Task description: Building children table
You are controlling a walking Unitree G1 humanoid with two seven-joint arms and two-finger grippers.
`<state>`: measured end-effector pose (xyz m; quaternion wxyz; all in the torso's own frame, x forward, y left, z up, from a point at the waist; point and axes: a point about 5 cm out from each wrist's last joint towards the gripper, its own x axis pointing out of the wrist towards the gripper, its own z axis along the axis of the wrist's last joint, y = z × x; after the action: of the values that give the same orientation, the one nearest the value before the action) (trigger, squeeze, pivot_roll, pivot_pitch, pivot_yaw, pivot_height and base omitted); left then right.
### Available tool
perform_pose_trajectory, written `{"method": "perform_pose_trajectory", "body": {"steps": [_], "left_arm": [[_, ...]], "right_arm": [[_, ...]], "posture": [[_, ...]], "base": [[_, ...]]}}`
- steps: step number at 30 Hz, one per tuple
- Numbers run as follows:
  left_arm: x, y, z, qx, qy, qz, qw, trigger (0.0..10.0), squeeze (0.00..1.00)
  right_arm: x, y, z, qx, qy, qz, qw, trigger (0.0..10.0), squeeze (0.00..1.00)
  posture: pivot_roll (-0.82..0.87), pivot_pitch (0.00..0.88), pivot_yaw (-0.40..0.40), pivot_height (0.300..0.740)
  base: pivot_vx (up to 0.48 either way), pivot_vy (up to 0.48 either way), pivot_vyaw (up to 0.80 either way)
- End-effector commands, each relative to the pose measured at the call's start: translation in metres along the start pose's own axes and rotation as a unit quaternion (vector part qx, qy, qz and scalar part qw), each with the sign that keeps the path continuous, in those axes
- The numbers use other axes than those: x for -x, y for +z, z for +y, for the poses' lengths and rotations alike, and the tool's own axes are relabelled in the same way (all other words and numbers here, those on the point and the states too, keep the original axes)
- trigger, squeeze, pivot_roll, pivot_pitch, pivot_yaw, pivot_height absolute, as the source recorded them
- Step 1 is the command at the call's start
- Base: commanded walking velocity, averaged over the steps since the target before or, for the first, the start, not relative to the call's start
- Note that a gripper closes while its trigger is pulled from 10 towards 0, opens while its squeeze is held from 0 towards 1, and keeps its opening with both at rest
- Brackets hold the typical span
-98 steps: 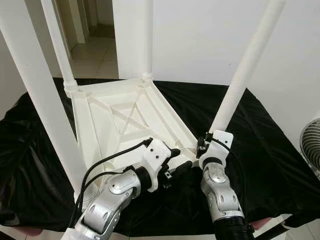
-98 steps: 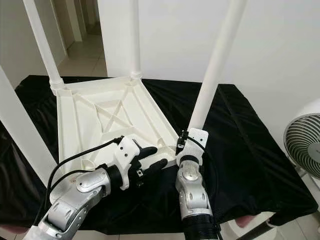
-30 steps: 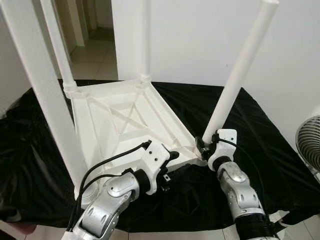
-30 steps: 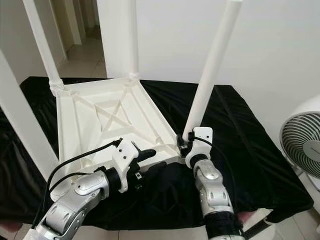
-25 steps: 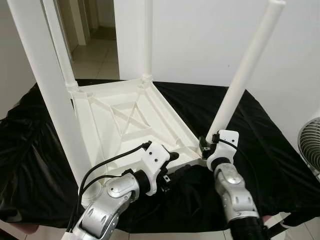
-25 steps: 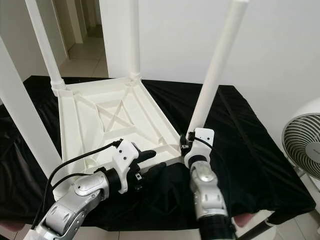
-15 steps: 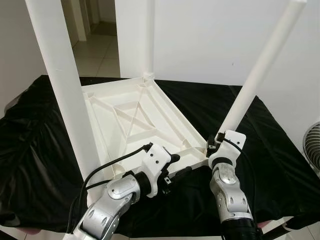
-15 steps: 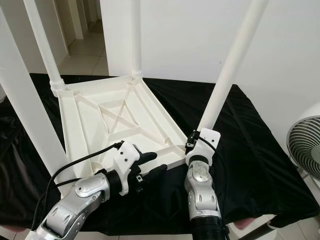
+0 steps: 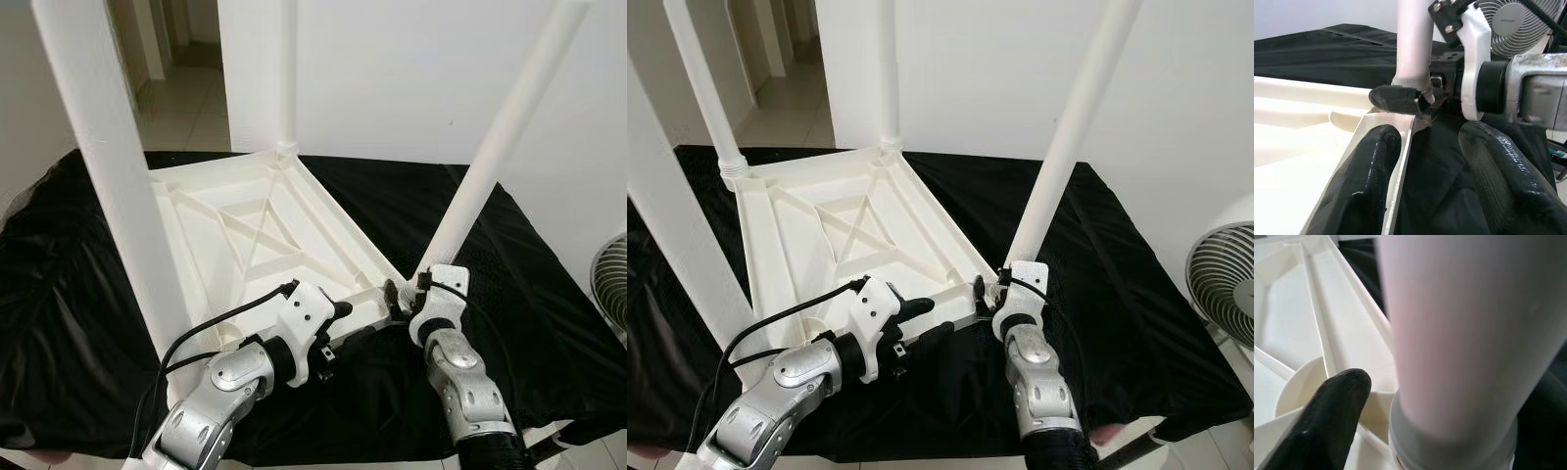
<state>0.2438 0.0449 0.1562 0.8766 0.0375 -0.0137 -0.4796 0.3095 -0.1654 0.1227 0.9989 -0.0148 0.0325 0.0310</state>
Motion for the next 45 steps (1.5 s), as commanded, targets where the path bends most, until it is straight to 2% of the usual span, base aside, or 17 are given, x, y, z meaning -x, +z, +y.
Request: {"method": "perform_pose_trajectory", "body": {"steps": [1, 5, 6, 7, 8, 9, 14, 24, 25, 27, 28, 29, 32, 34, 39, 43, 45], "left_arm": [[0.0, 0.0, -0.003, 0.002, -0.017, 0.002, 1.0, 10.0, 0.0], [0.0, 0.0, -0.003, 0.002, -0.017, 0.002, 1.0, 10.0, 0.0], [0.0, 0.0, -0.003, 0.002, -0.017, 0.003, 1.0, 10.0, 0.0], [0.0, 0.0, -0.003, 0.002, -0.017, 0.003, 1.0, 10.0, 0.0], [0.0, 0.001, -0.002, 0.002, -0.018, 0.003, 1.0, 10.0, 0.0], [0.0, 0.001, -0.001, 0.001, -0.018, 0.004, 1.0, 10.0, 0.0], [0.0, 0.0, -0.001, 0.0, -0.021, 0.007, 1.0, 10.0, 0.0], [0.001, 0.001, 0.0, 0.002, -0.021, 0.008, 1.0, 10.0, 0.0], [0.001, 0.001, 0.0, 0.002, -0.02, 0.008, 1.0, 10.0, 0.0], [0.001, 0.001, 0.0, 0.003, -0.019, 0.008, 1.0, 10.0, 0.0], [0.001, 0.001, 0.0, 0.003, -0.019, 0.008, 1.0, 10.0, 0.0], [0.0, 0.001, -0.001, 0.004, -0.019, 0.008, 1.0, 10.0, 0.0], [0.0, 0.001, -0.001, 0.004, -0.02, 0.007, 1.0, 10.0, 0.0], [0.0, 0.001, -0.001, 0.006, -0.019, 0.007, 1.0, 10.0, 0.0], [0.0, 0.001, -0.001, 0.006, -0.019, 0.007, 1.0, 10.0, 0.0], [-0.001, 0.001, -0.002, 0.007, -0.02, 0.006, 1.0, 10.0, 0.0], [-0.002, 0.002, -0.003, 0.009, -0.022, 0.005, 1.0, 10.0, 0.0]], "right_arm": [[0.002, 0.004, 0.002, 0.002, 0.037, -0.014, 0.999, 10.0, 1.0], [0.003, 0.003, -0.001, 0.008, 0.058, -0.01, 0.998, 10.0, 1.0], [0.003, 0.003, -0.002, 0.009, 0.063, -0.008, 0.998, 10.0, 0.61], [0.003, 0.003, -0.002, 0.009, 0.063, -0.008, 0.998, 10.0, 0.61], [0.005, 0.005, -0.009, 0.028, 0.109, -0.016, 0.993, 10.0, 0.0], [0.008, 0.01, -0.022, 0.073, 0.186, -0.026, 0.98, 10.0, 0.0], [0.009, 0.012, -0.036, 0.112, 0.261, -0.02, 0.959, 10.0, 0.0], [0.005, 0.008, -0.048, 0.174, 0.322, 0.015, 0.93, 10.0, 0.0], [0.004, 0.007, -0.05, 0.184, 0.325, 0.019, 0.927, 4.2, 0.0], [0.003, 0.006, -0.051, 0.19, 0.324, 0.021, 0.926, 4.2, 0.0], [0.003, 0.006, -0.051, 0.19, 0.324, 0.021, 0.926, 4.2, 0.0], [0.001, 0.005, -0.054, 0.185, 0.327, 0.026, 0.926, 0.0, 0.0], [0.0, 0.004, -0.054, 0.181, 0.329, 0.027, 0.926, 0.0, 0.0], [-0.003, 0.002, -0.059, 0.174, 0.287, 0.022, 0.942, 0.0, 0.0], [-0.006, 0.0, -0.061, 0.171, 0.274, 0.021, 0.946, 0.0, 0.0], [-0.007, -0.005, -0.056, 0.132, 0.233, 0.021, 0.963, 0.0, 0.0], [-0.006, -0.011, -0.044, 0.075, 0.16, 0.021, 0.984, 0.0, 0.0]], "posture": [[-0.01, 0.019, -0.036, 0.74], [-0.01, 0.018, -0.036, 0.74], [-0.01, 0.018, -0.036, 0.74], [-0.01, 0.018, -0.036, 0.74], [-0.01, 0.02, -0.032, 0.74], [-0.01, 0.023, -0.027, 0.74], [-0.01, 0.029, -0.018, 0.74], [-0.01, 0.032, -0.017, 0.74], [0.0, 0.032, -0.017, 0.74], [0.0, 0.034, -0.017, 0.74], [0.0, 0.034, -0.017, 0.74], [0.0, 0.038, -0.019, 0.74], [0.0, 0.038, -0.019, 0.74], [-0.01, 0.039, -0.021, 0.74], [-0.01, 0.039, -0.021, 0.74], [-0.01, 0.04, -0.028, 0.74], [-0.02, 0.04, -0.027, 0.74]], "base": [[0.0, 0.0, 0.0], [0.0, 0.0, 0.0], [0.0, 0.0, 0.0], [0.0, 0.0, 0.0], [0.0, 0.0, 0.0], [0.0, 0.0, 0.0], [0.0, 0.0, 0.0], [0.0, 0.0, 0.0], [0.0, 0.0, 0.0], [0.0, 0.0, 0.0], [0.0, 0.0, 0.0], [0.0, 0.0, 0.0], [0.0, 0.0, 0.0], [0.0, 0.0, 0.0], [0.0, 0.0, 0.0], [0.0, 0.0, 0.0], [0.0, 0.0, 0.0]]}}
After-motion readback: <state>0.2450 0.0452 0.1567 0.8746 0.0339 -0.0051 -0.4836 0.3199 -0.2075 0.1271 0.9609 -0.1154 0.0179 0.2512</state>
